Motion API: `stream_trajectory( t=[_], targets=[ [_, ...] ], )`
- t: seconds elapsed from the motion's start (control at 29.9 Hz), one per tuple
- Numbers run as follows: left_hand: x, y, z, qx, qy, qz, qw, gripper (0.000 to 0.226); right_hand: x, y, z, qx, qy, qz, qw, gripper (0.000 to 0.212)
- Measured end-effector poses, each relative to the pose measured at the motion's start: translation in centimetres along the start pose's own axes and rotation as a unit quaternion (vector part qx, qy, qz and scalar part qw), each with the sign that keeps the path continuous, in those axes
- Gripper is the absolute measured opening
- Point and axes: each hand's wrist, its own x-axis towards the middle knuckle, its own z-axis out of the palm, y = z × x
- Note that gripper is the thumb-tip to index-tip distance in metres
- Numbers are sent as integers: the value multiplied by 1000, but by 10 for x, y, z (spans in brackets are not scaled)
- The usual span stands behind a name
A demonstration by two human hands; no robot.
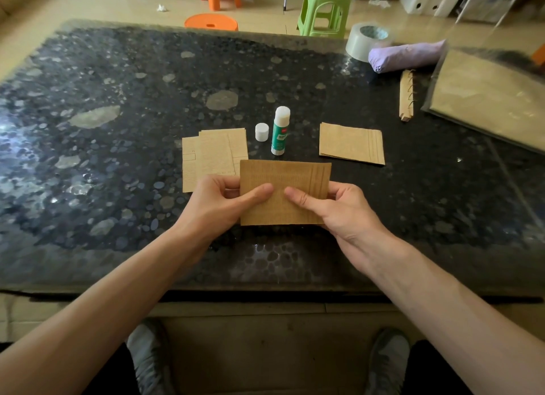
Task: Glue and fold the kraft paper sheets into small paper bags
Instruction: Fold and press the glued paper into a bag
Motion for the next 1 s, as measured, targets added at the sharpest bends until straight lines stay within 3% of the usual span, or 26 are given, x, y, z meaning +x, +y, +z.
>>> stream_trajectory(
  t=[0.1, 0.33, 0.5, 1.0],
  targets=[
    [-1, -1, 2, -2, -20, -9, 1000, 29, -1, 1, 1, 3, 6, -9, 1000, 54],
    [-2, -4, 5, -6, -19, -10, 1000, 24, -2, 3, 5, -11, 19, -22, 1000, 39],
    [-2, -4, 6, -13, -14, -8, 1000, 21, -5, 2, 6, -4, 0, -17, 1000, 45],
    [-2, -4, 3, 21, 16, 8, 1000, 23, -4, -1, 3, -24, 29, -31, 999, 36]
  ],
)
